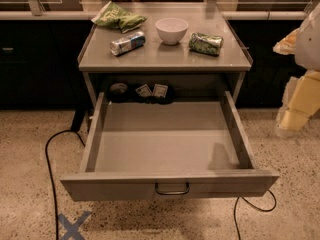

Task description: Place green can into top drawer

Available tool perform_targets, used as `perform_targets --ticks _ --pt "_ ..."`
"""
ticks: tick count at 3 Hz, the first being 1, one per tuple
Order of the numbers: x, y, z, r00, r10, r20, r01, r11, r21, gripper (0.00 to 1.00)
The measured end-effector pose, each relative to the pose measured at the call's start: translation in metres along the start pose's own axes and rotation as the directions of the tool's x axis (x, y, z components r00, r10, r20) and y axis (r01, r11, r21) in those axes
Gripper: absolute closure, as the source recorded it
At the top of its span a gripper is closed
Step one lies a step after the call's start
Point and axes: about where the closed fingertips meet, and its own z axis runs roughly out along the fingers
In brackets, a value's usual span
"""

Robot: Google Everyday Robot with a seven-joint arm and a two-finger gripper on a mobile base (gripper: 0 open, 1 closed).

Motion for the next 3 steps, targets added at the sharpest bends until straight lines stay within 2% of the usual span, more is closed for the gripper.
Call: perform_targets --ticks 1,2,3 --pt "0.000 0.000 0.000 1.000 0.000 0.000 0.000 1.0000 0.000 0.00" --pt "-0.006 -0.011 0.011 1.000 -0.009 0.012 0.009 0.9999 -0.007 0.00" --pt "-0.013 -0.040 0.033 0.999 -0.041 -0.003 0.041 0.9991 -0.013 0.00"
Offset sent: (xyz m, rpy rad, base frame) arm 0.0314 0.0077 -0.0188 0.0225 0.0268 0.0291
